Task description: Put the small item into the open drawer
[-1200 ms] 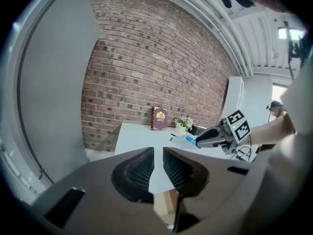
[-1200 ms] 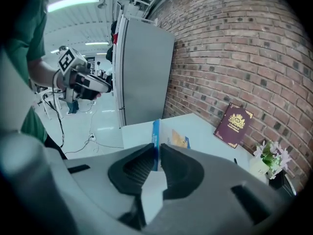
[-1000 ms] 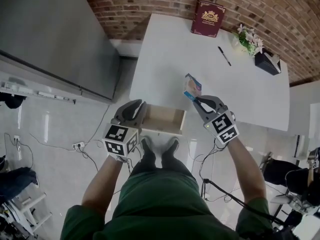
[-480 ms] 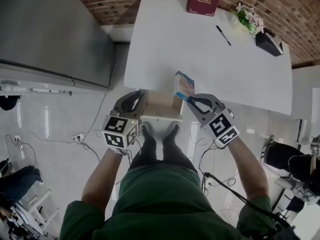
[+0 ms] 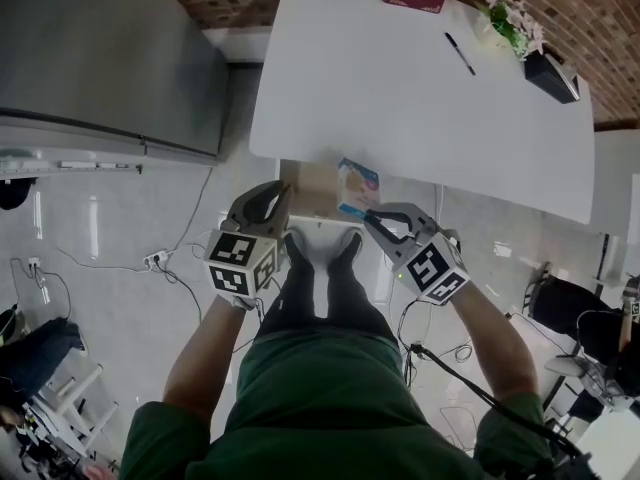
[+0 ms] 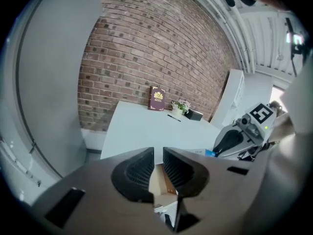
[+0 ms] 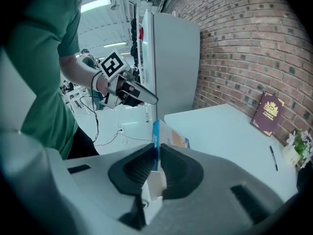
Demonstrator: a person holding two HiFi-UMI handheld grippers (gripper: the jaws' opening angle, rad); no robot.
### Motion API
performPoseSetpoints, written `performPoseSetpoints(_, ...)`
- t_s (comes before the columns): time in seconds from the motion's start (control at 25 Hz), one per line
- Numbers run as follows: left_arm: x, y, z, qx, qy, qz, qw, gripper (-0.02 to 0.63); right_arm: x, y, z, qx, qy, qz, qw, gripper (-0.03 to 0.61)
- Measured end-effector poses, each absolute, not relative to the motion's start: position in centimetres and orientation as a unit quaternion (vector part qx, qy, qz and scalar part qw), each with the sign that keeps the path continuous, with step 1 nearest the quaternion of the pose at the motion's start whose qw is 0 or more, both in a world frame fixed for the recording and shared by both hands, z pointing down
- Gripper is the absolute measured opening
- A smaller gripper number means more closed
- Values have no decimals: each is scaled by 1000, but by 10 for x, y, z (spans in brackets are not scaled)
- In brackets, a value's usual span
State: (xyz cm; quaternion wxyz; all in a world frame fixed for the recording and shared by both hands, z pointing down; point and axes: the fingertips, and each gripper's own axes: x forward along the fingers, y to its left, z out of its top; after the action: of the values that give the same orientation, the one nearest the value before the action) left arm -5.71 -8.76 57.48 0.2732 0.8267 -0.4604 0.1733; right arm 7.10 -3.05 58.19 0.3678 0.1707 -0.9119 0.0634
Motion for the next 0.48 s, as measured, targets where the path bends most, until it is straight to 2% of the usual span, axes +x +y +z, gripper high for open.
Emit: performPoseSetpoints(0.48, -62, -78, 607, 814, -462, 194, 294, 52, 66, -25, 641, 143, -904, 89, 393, 43)
